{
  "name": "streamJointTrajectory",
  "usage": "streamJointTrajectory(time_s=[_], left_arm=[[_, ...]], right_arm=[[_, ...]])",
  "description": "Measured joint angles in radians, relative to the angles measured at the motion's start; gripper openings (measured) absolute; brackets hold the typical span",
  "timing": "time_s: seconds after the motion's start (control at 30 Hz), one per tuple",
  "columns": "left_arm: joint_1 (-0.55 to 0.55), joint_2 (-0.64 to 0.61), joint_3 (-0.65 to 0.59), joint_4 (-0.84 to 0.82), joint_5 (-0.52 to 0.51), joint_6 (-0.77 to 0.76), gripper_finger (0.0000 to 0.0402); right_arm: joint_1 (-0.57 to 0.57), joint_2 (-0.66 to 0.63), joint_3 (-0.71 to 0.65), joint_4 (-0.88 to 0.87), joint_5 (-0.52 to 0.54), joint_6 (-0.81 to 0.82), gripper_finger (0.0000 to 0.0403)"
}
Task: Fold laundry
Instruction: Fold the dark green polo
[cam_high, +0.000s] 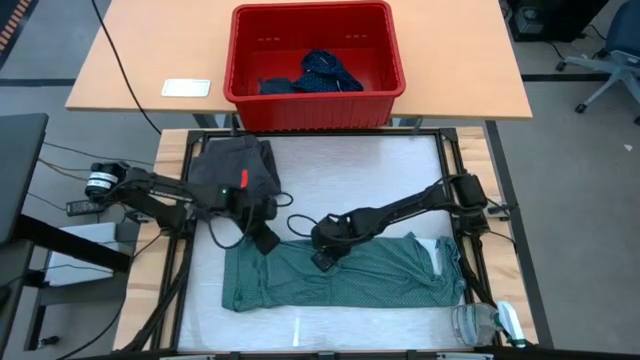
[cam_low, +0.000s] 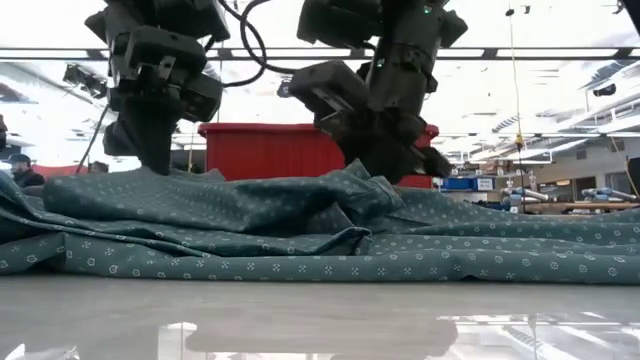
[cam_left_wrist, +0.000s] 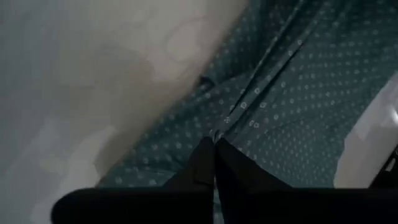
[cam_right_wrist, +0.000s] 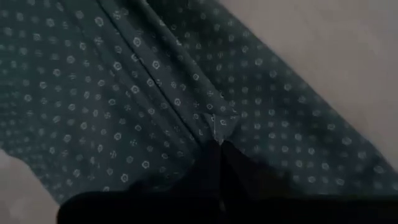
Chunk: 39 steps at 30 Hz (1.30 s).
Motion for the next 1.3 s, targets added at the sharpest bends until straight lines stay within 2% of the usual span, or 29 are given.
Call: streamJointTrajectory(time_s=[0.13, 0.3, 0.47, 0.57, 0.67, 0.77, 0.83, 1.0, 1.2, 1.3], left_arm=[[0.005, 0.009, -0.001, -0.006, 0.001, 0.021, 0.0044], [-0.032, 0.010, 0.000, -0.006, 0.058, -0.053, 0.0101], [-0.109, 0.010, 0.001, -0.008, 0.088, -0.228, 0.0143], [-0.180, 0.003, 0.001, 0.011, 0.090, -0.341, 0.0151], [-0.262, 0.002, 0.001, 0.063, 0.059, -0.439, 0.0153], [-0.346, 0.016, 0.003, 0.110, -0.041, -0.512, 0.0153], [-0.366, 0.047, 0.001, 0.112, -0.065, -0.543, 0.0153], [-0.340, 0.177, 0.000, 0.139, -0.098, -0.545, 0.0153], [-0.255, 0.369, 0.021, 0.430, -0.071, -0.333, 0.0147], [-0.193, 0.440, 0.071, 0.456, -0.042, -0.247, 0.0134]], right_arm=[[-0.001, -0.006, 0.000, -0.052, 0.033, 0.000, 0.0030], [-0.012, -0.006, 0.000, -0.111, 0.044, -0.023, 0.0092], [-0.013, -0.038, 0.000, -0.125, 0.155, -0.105, 0.0162], [-0.018, -0.076, 0.000, -0.133, 0.224, -0.151, 0.0194], [-0.033, -0.120, 0.001, -0.194, 0.247, -0.183, 0.0216], [-0.044, -0.146, 0.001, -0.345, 0.219, -0.205, 0.0225], [-0.034, -0.148, -0.001, -0.436, 0.197, -0.226, 0.0224], [0.038, -0.152, -0.101, -0.426, 0.123, -0.231, 0.0211], [0.147, -0.158, -0.274, -0.426, 0.016, 0.034, 0.0197], [0.229, -0.189, -0.323, -0.354, -0.064, 0.152, 0.0192]])
